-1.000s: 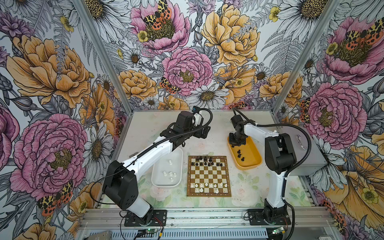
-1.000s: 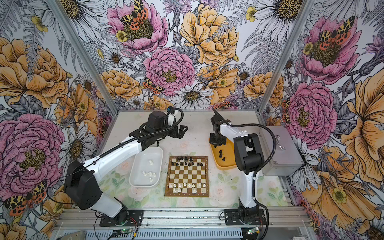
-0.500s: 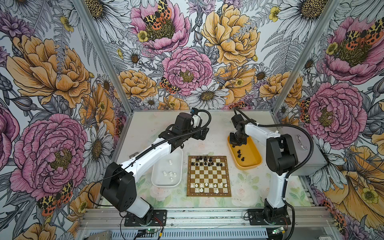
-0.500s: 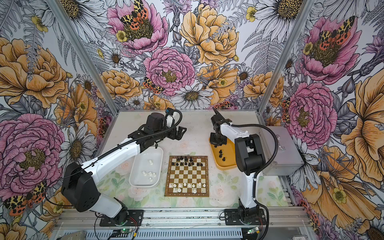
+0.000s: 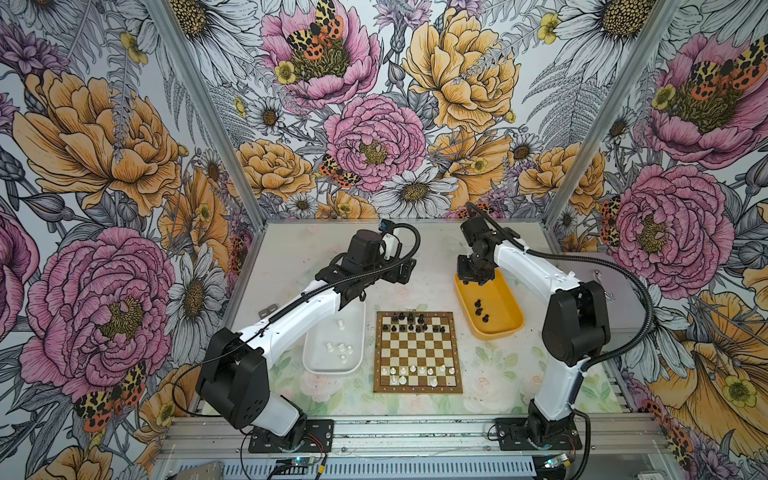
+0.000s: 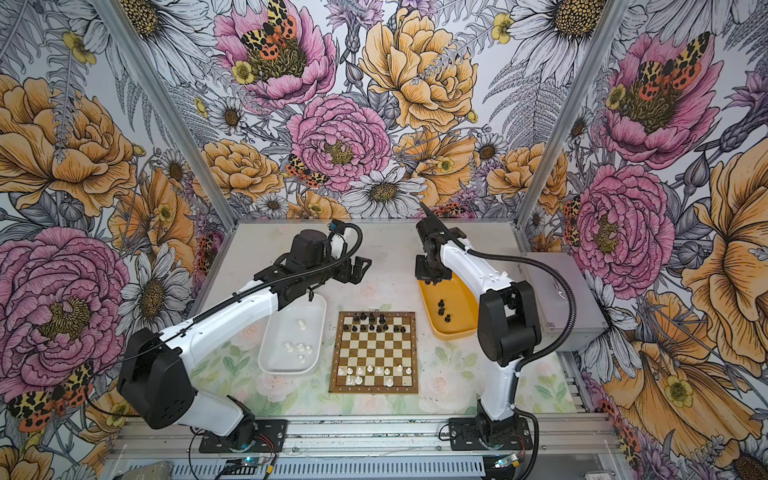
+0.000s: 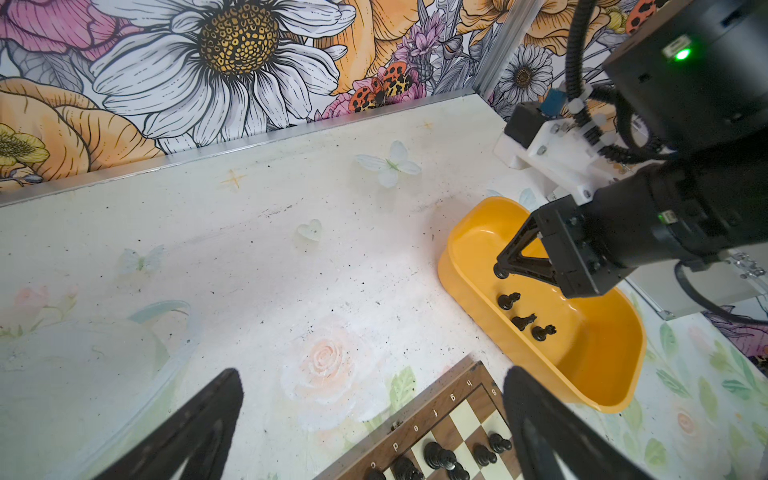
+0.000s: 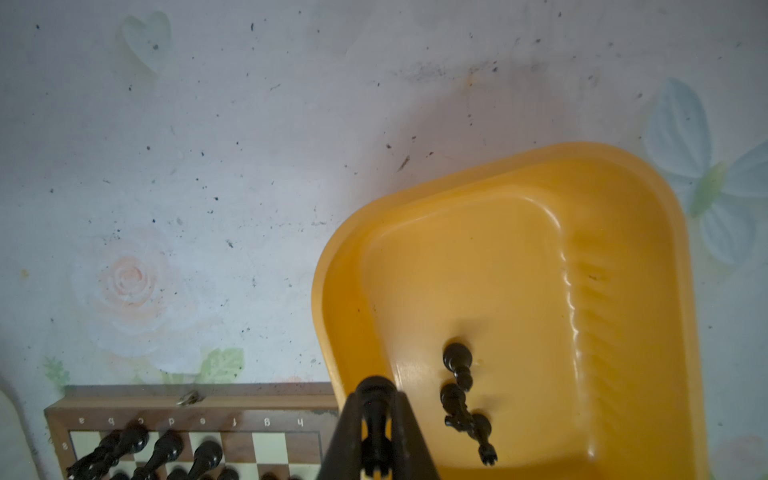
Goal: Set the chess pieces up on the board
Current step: 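Lift the black piece with the right gripper and carry it over the chessboard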
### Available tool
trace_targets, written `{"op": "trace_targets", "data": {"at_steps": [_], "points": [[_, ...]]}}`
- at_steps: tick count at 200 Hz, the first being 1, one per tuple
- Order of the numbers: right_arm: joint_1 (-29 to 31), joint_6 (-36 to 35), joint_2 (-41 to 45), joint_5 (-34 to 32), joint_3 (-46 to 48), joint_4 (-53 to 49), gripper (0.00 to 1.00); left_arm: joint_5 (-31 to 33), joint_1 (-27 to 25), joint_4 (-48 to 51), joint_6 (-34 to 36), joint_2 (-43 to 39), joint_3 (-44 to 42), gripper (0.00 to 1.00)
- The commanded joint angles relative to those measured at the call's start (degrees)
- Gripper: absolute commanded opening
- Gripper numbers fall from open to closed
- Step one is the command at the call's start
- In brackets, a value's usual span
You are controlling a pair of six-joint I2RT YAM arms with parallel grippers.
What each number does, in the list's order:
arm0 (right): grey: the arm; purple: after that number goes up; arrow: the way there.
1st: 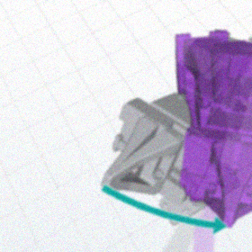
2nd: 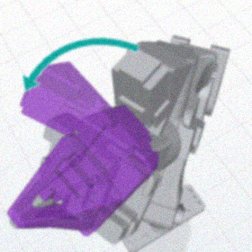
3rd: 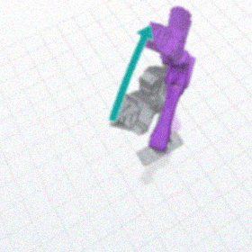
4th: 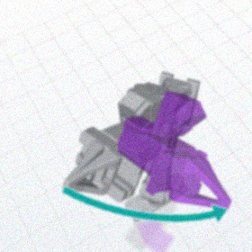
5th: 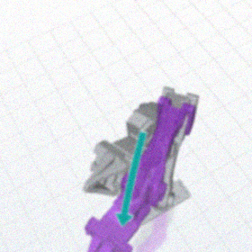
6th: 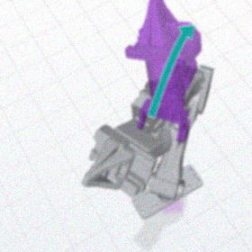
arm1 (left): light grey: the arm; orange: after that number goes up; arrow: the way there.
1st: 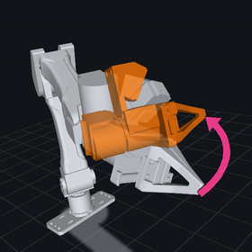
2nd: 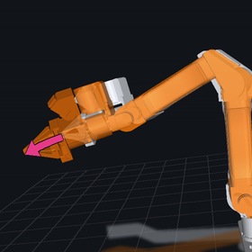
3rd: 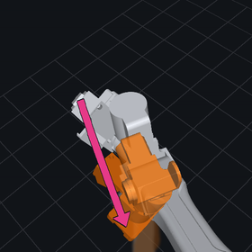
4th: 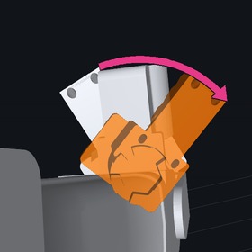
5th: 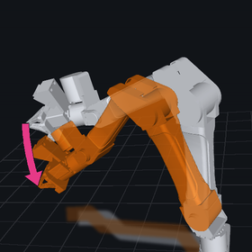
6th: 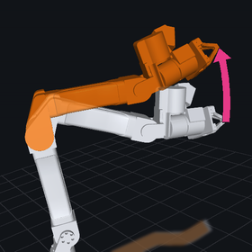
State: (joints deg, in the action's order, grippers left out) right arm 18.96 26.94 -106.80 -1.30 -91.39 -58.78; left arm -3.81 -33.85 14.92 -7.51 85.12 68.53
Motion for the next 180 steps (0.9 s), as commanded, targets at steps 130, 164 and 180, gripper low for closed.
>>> {"op": "trace_targets", "data": {"at_steps": [130, 164, 180], "points": [[10.1, 1.9, 4.5, -1.2, 3.7, -3.8, 0.08, 3.6, 0.4, -0.5, -1.8, -5.8, -3.6, 0.99], [11.5, 2.9, 4.5, 0.3, 5.6, -2.1, 0.08, 3.7, 0.4, 1.2, -1.6, -7.5, -4.3, 0.99], [12.1, 3.3, 4.3, 0.6, 6.6, -1.2, 0.08, 3.7, 0.6, 1.1, -1.7, -9.0, -5.9, 0.99]]}}
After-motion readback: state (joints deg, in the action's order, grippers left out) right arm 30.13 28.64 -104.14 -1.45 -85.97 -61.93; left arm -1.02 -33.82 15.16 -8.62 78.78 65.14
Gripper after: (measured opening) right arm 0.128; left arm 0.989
